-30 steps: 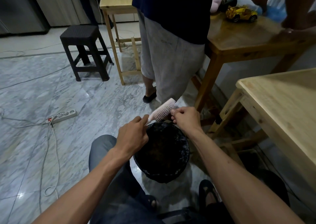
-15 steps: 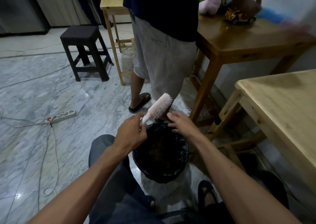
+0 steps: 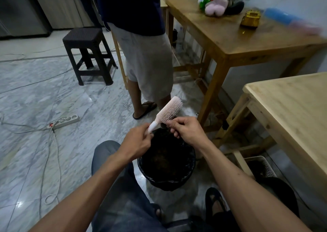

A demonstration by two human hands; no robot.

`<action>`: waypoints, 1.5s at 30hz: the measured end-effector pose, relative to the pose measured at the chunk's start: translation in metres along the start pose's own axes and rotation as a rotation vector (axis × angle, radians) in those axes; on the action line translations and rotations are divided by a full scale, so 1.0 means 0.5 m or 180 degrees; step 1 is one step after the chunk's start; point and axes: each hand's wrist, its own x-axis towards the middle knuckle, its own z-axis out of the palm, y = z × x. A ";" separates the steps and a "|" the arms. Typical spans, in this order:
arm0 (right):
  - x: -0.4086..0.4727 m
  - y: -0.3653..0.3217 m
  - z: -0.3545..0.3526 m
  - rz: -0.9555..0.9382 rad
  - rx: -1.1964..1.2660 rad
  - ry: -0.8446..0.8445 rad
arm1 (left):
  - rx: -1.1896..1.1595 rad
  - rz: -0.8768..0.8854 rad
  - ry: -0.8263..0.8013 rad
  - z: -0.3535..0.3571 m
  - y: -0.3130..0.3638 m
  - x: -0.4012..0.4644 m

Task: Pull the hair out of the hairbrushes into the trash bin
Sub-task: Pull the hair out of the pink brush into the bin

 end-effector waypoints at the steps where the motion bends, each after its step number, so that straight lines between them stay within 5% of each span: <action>1: -0.002 0.002 -0.003 -0.0029 -0.0029 0.0110 | 0.0142 -0.0036 0.0091 0.000 0.000 0.001; 7: -0.004 0.032 -0.032 0.0136 0.0175 0.0629 | 0.0643 -0.0429 0.0685 -0.014 -0.017 0.011; 14: -0.011 0.007 -0.017 0.0837 -0.0987 -0.0689 | 0.0719 -0.0445 0.0827 -0.009 -0.005 0.012; 17: -0.003 -0.013 -0.004 0.1039 -0.0938 -0.0555 | 0.0707 -0.0356 0.0802 -0.006 -0.003 0.011; 21: 0.010 0.000 -0.014 0.0481 -0.1228 0.0127 | 0.0574 -0.0318 0.0770 -0.004 -0.007 0.009; 26: 0.004 -0.009 -0.013 0.0175 -0.2046 -0.0043 | 0.0501 -0.0317 0.0689 -0.002 -0.006 0.006; 32: 0.005 -0.016 -0.007 0.0288 -0.1353 0.0266 | 0.0347 -0.0239 0.0618 0.005 -0.003 0.002; 37: 0.013 -0.027 0.005 0.0655 0.0613 0.0184 | 0.0320 -0.0184 0.0471 0.008 0.001 0.003; 45: 0.007 -0.032 -0.005 0.0472 -0.0030 0.0691 | 0.0300 0.0052 0.0263 0.016 -0.006 -0.006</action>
